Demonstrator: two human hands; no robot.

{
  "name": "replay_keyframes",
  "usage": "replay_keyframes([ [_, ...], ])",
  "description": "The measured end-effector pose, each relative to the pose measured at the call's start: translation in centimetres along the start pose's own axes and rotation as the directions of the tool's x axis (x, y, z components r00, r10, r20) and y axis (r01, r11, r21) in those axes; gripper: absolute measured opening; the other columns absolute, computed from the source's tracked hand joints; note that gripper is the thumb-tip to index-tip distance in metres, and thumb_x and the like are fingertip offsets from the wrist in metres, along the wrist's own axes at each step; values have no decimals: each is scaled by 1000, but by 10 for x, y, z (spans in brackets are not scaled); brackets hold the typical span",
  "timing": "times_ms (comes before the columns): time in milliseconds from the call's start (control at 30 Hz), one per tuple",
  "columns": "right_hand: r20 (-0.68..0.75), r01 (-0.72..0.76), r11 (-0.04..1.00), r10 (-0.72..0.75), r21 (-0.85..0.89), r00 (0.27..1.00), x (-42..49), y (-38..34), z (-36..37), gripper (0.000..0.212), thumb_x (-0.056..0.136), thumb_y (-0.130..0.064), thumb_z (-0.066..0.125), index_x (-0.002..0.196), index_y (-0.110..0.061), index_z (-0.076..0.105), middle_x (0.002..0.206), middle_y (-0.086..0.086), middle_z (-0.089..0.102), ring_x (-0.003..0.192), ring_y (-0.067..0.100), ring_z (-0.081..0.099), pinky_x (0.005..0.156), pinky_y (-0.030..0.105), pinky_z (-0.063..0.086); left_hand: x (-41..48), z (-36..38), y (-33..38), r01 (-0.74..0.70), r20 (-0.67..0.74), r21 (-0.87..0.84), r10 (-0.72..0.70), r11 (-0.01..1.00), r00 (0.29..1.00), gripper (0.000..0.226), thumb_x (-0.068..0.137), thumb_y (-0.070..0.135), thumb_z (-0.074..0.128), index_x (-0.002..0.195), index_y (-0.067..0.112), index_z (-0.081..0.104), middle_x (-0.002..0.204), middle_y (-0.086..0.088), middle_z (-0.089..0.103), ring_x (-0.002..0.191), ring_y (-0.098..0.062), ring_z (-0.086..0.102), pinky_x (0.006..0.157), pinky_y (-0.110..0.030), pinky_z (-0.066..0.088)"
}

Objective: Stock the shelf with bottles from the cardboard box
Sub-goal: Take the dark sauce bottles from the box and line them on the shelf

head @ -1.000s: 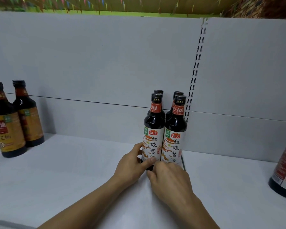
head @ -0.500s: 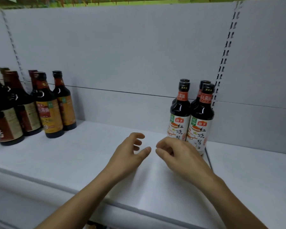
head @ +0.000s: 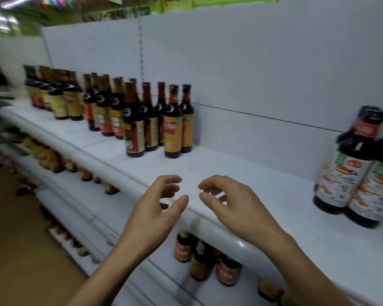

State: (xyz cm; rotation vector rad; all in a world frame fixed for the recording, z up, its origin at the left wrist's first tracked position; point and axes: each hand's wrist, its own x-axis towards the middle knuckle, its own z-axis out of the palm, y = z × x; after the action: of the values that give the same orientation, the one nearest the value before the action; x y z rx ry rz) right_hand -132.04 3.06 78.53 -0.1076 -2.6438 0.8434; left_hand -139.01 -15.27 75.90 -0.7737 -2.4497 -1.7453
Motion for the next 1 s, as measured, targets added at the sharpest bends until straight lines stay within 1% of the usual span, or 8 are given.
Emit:
replay_keyframes([
  [167, 114, 110, 991, -118, 72, 986, 15, -44, 64, 22, 100, -44, 57, 121, -40, 64, 113, -23, 64, 109, -3, 58, 98, 30, 52, -37, -67, -27, 78, -123, 75, -68, 994, 990, 32, 93, 37, 69, 121, 45, 58, 117, 21, 65, 113, 7, 59, 97, -32, 54],
  [333, 222, 243, 958, -273, 153, 936, 26, -90, 122, 24, 100, -46, 57, 123, -41, 63, 115, -24, 63, 110, -5, 57, 97, 28, 53, -79, -119, -46, 170, -257, 114, -136, 979, 957, 32, 93, 39, 67, 122, 48, 56, 118, 23, 63, 111, 4, 62, 94, -37, 57],
  [400, 271, 294, 937, -337, 189, 902, 28, -108, 142, 26, 101, -45, 57, 125, -39, 63, 118, -22, 63, 111, -5, 57, 96, 26, 53, -94, -135, -54, 214, -319, 128, -164, 968, 933, 32, 94, 38, 67, 122, 47, 56, 118, 22, 63, 111, 0, 63, 91, -33, 58],
  [467, 312, 355, 906, -415, 232, 855, 31, -125, 162, 25, 101, -44, 57, 125, -38, 62, 116, -21, 63, 110, -3, 58, 96, 30, 54, -110, -150, -62, 258, -388, 131, -190, 957, 902, 32, 94, 37, 68, 122, 45, 56, 118, 19, 63, 113, 2, 61, 85, -23, 57],
  [567, 368, 404, 858, -504, 318, 781, 33, -149, 192, 24, 101, -41, 58, 124, -37, 64, 109, -23, 63, 105, -2, 61, 93, 32, 56, -134, -167, -68, 331, -501, 140, -222, 933, 837, 31, 94, 36, 69, 121, 45, 56, 117, 20, 64, 114, 7, 58, 90, -25, 53],
  [700, 431, 421, 796, -594, 435, 679, 32, -172, 224, 22, 101, -42, 59, 122, -39, 63, 108, -21, 65, 100, -2, 62, 84, 24, 55, -160, -179, -72, 462, -627, 151, -277, 874, 728, 34, 94, 40, 68, 125, 46, 54, 118, 22, 62, 114, 10, 55, 94, -28, 54],
  [800, 465, 467, 751, -658, 467, 593, 31, -182, 245, 26, 101, -43, 57, 126, -38, 62, 110, -24, 63, 106, -6, 59, 89, 20, 52, -175, -180, -75, 535, -704, 116, -311, 837, 639, 37, 94, 39, 69, 128, 44, 54, 117, 21, 63, 113, 11, 55, 95, -29, 54],
  [1000, 544, 458, 687, -727, 564, 420, 12, -191, 289, 26, 101, -44, 57, 126, -40, 60, 109, -24, 62, 107, -6, 58, 91, 27, 55, -211, -166, -89, 655, -785, 29, -388, 755, 482, 41, 94, 38, 67, 132, 42, 53, 119, 22, 61, 113, 9, 55, 95, -25, 53],
])
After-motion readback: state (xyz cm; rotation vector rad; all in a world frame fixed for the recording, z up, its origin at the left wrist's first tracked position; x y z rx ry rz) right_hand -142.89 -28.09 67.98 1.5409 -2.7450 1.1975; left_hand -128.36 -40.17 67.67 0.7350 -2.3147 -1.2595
